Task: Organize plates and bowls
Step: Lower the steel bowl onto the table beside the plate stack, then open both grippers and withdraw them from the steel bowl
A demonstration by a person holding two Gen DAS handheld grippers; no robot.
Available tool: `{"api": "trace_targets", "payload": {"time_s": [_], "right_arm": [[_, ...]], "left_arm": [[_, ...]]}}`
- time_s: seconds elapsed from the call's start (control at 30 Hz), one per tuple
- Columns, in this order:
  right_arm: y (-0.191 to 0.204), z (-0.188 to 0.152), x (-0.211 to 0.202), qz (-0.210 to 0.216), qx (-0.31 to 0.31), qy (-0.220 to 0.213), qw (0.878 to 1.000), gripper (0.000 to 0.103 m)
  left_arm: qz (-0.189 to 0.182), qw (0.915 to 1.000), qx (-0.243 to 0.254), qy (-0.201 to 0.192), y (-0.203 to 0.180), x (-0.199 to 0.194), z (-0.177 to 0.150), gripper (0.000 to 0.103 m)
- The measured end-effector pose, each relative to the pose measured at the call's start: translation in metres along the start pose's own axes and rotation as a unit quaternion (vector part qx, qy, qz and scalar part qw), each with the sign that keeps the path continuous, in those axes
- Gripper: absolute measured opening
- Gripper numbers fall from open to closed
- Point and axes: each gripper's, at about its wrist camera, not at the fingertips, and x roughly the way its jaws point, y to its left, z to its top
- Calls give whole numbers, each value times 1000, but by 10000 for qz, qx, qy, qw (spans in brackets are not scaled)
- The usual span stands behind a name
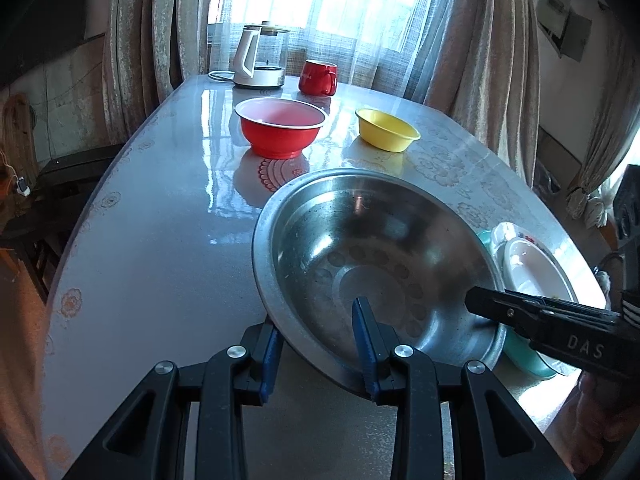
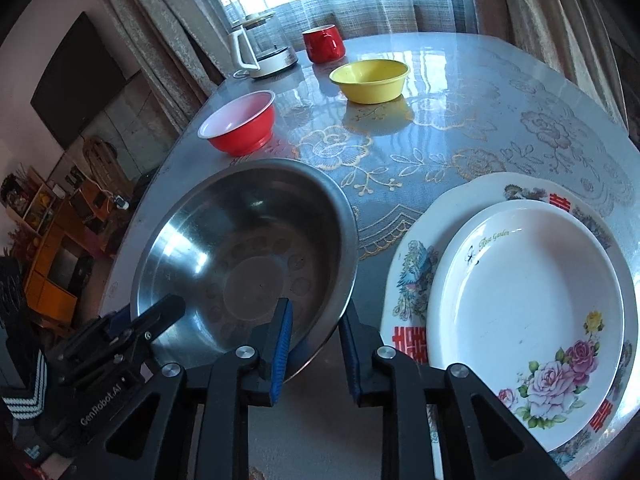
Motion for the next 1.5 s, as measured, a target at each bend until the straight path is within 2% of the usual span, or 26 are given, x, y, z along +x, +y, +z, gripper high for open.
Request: {"api": "trace_targets", "payload": {"time_s": [0.23,0.37,0.63,0.73,0.83,0.97,1.17,1.33,1.43,1.5], "right_arm": [[-2,3,2,67,-65,112,9999,26],[-11,3,-4,253,228,75,9994,26],[-43,6,-28,479,862,-427,9942,28],[-52,11,-36,525,965,-642,9919,30],[-57,26,-38,388,924,-685,9926,30],[-64,47,-38,242,834,-681,9939,31],[-85,82,-27,97,801,-583,9950,33],[-109,108,-12,86,1017,-420,9939,34],[-116,128,1,80,1074,-427,9933,39],[-123,142,10,25,1203,-328,9922,40]], "left_arm": [[-45,9999,-45,135,2,1,2,35],[-80,9998,-59,169,5,-2,2,35],[9,9996,-36,-274,7,-20,6,57],[31,9994,-37,-334,8,-24,12,61],[29,9990,-73,-437,9,-27,20,73],[-17,9994,-68,-351,7,-24,34,74],[-31,9991,28,-415,-3,-22,66,82],[-102,9996,89,-256,-15,-8,93,85],[-180,9994,142,-240,-23,2,109,86],[-148,9996,166,-180,-30,12,120,86]]}}
